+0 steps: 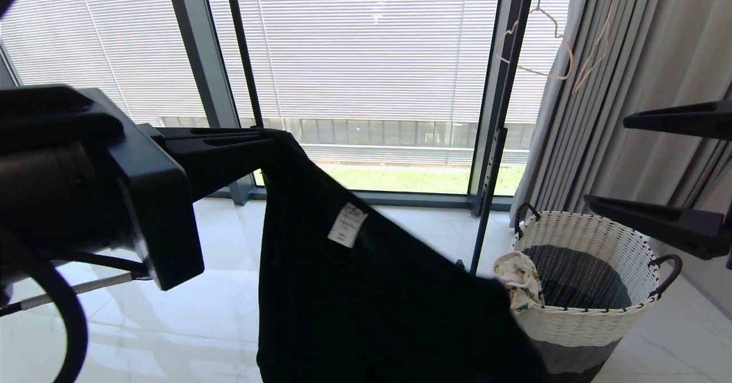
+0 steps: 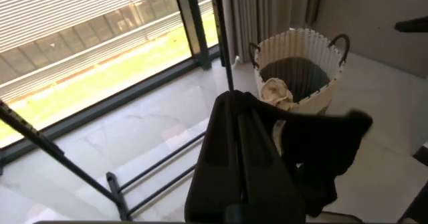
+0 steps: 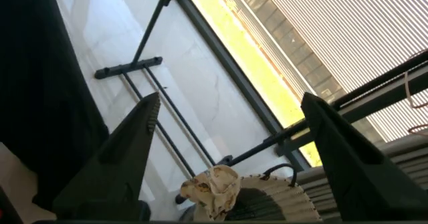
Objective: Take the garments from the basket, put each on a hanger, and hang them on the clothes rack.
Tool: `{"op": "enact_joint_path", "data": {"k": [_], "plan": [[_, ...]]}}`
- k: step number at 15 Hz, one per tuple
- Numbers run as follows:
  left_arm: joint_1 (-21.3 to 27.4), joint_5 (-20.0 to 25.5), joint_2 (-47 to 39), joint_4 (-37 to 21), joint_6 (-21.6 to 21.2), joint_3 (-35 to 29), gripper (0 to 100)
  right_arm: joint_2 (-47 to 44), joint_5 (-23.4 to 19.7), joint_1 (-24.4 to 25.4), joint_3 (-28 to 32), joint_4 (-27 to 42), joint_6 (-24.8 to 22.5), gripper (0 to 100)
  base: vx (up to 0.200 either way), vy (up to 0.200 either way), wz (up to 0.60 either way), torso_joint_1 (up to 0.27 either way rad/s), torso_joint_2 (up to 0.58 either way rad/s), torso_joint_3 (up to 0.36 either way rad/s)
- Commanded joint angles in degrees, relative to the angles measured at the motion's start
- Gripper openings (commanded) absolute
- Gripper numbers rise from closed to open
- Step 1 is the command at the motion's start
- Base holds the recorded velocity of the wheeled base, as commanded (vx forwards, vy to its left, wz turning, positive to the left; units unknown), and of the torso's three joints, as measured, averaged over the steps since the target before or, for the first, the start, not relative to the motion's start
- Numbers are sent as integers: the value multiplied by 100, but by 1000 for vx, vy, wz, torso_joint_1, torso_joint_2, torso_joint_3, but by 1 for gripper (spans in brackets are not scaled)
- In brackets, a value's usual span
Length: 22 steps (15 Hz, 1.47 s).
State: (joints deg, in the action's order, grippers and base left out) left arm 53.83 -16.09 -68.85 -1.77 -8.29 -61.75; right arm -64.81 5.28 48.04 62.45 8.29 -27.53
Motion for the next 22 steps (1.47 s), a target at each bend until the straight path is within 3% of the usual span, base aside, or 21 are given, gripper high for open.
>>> {"op": "enact_joint_path", "data": {"k": [1, 2, 4, 6, 8, 10, 12, 16, 19, 22], "plan": [[-268, -395, 30, -17, -6, 286, 0, 355, -9, -761, -163, -3, 2, 100, 0, 0, 0, 0, 0, 0], [-479, -571, 100, -17, -6, 479, 0, 522, -1, -1245, -295, 15, 81, 100, 0, 0, 0, 0, 0, 0], [-1156, -632, 496, -104, -68, 910, 0, 873, -1, -2677, -761, 243, 177, 100, 0, 0, 0, 0, 0, 0], [-2448, -518, 1172, -509, -270, 1384, 0, 1286, -36, -3996, -1359, 358, 186, 100, 0, 0, 0, 0, 0, 0], [-3634, 45, 1770, -570, -261, 1885, 0, 1770, -36, -4549, -2062, 340, 204, 100, 0, 0, 0, 0, 0, 0], [-4548, 546, 2218, -553, -252, 2448, 0, 2227, -36, -4602, -2615, 331, 204, 100, 0, 0, 0, 0, 0, 0], [-5093, 616, 2543, -491, -191, 2967, 0, 2499, -1, -4646, -2967, 331, 415, 100, 0, 0, 0, 0, 0, 0], [-5208, 607, 2702, 405, -191, 3617, 0, 2525, -1, -4963, -3055, 331, 564, 100, 0, 0, 0, 0, 0, 0], [-5199, 651, 2658, 432, -191, 3608, 0, 2517, -1, -4971, -3064, 331, 555, 100, 0, 0, 0, 0, 0, 0], [-5199, 853, 2658, 440, -199, 3555, 0, 2517, -1, -4971, -3055, 331, 547, 100, 200, 0, 0, -4, 1, 6]]}}
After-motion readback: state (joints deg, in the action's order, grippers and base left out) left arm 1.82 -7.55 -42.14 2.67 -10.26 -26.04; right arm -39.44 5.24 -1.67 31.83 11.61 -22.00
